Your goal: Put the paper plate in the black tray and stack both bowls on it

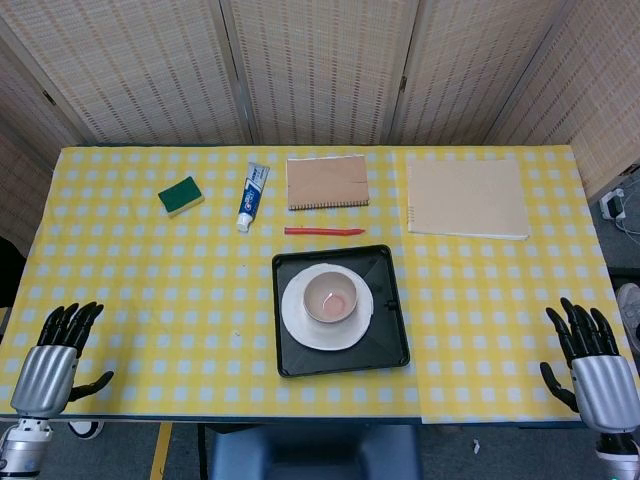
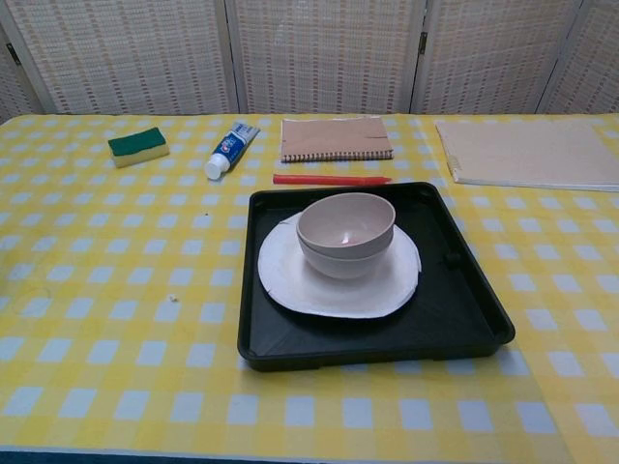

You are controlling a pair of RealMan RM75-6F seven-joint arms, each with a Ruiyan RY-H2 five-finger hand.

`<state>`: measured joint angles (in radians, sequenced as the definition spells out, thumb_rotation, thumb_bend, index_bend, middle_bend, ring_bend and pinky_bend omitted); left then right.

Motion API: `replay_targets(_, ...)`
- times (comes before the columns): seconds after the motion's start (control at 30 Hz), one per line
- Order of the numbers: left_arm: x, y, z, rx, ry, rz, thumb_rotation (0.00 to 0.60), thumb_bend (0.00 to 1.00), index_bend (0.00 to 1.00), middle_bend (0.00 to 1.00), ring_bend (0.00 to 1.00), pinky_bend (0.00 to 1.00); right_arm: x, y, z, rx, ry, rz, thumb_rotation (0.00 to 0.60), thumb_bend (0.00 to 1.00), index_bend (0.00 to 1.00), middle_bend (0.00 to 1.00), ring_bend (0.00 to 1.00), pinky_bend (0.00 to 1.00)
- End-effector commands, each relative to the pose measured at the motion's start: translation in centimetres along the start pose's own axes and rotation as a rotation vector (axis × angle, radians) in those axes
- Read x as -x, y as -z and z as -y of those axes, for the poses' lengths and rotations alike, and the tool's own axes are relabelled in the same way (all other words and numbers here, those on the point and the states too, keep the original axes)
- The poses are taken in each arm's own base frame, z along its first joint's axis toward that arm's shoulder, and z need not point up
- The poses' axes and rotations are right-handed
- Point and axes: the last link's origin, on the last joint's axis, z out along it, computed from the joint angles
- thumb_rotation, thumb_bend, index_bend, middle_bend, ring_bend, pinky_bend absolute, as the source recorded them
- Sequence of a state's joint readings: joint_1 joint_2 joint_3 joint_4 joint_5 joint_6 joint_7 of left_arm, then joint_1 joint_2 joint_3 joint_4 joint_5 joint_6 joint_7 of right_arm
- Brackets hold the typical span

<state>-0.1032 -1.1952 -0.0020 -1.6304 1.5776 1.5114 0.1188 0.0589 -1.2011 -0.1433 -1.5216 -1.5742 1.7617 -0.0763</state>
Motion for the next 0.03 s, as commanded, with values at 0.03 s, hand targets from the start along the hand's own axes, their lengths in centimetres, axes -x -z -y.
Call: replay_targets(0.03,0.12,0.12,-0.08,-0.007,-0.006,-0.004,0.6,0.19,0.06,0.11,0.02,0.0,-0.3,0.34,-0.2,-0.008,-0.03,0.018,0.6,0.41,0.0,0.0,0.0,0.0)
